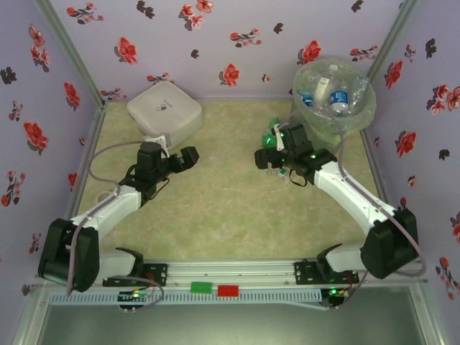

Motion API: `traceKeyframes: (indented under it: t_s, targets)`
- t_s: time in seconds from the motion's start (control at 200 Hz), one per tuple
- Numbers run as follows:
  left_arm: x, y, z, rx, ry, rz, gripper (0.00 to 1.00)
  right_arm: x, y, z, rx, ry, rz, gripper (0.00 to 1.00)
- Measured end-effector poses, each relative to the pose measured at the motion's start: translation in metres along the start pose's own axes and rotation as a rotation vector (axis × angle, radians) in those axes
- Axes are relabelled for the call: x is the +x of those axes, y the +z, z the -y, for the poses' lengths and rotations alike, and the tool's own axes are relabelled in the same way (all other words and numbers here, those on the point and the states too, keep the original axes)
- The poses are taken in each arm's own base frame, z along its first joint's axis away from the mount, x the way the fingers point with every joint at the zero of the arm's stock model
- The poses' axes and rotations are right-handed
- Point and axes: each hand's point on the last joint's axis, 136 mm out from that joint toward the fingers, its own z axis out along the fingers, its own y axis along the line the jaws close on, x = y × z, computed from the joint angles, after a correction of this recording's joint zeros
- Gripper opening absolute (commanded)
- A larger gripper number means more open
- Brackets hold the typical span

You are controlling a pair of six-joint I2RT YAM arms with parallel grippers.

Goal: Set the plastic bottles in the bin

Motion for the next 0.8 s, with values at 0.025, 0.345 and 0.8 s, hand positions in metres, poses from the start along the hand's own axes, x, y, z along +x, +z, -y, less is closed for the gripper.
traceKeyframes:
  t_s: [0.025, 0.345, 0.8]
  targets:
    - [0.001, 0.001, 0.000, 0.003, -0.003, -0.005, 1.00, 0.004, 0.006, 0.001, 0.007, -0.013, -0.022, 1.00]
    - [0.005, 0.004, 0.006, 0.044, -0.018, -0.030, 1.00, 0.017, 0.072, 0.019, 0.117, -0.227, -0.226, 1.00]
    - [0.007, 0.003, 0.006, 0.042, -0.019, -0.038, 1.00, 0.015, 0.121, 0.040, 0.188, -0.394, -0.378, 1.00]
